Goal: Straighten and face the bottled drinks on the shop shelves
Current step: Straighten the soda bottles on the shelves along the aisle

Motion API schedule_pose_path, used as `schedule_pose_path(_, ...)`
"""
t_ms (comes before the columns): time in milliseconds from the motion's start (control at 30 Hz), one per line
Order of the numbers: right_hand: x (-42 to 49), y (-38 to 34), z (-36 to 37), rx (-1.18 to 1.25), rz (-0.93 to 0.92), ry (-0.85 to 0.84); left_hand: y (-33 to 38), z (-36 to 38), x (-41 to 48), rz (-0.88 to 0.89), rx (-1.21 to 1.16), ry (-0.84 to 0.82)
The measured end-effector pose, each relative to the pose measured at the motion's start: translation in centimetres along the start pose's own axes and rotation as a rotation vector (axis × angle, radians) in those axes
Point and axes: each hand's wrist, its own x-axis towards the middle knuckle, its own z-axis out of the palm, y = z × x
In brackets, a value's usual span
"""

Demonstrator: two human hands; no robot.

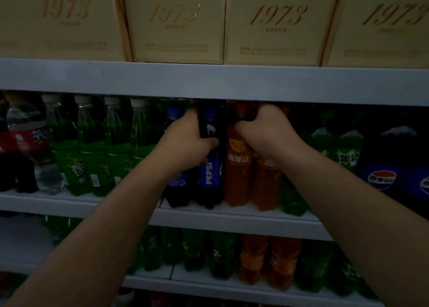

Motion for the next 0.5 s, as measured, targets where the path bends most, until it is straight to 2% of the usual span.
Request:
schedule_pose_path(67,-0.3,0.1,0.3,-0.006,-0.057,0.015,0.2,0.4,0.0,-0.01,0.028,0.004)
schedule_pose_path(200,-0.5,0.3,0.6,-0.097,-0.139,0.072,0.8,2.1,-0.6,0.073,0.28,0.212)
schedule_pose_path(267,-0.3,0.1,0.3,-0.126,-0.113,0.065,0.8,2.5,-0.7,0.046,0.413,0.259)
schedule_pose_path(400,0.2,0.0,-0.5,-0.083,-0.022,0.007,0.8,1.7,-0.4,0.06,0.414,0.223)
schedule_pose_path(500,0.4,0.0,-0.7,0.021,0.037,0.011,0.8,0.5,-0.1,0.027,0.301,0.076)
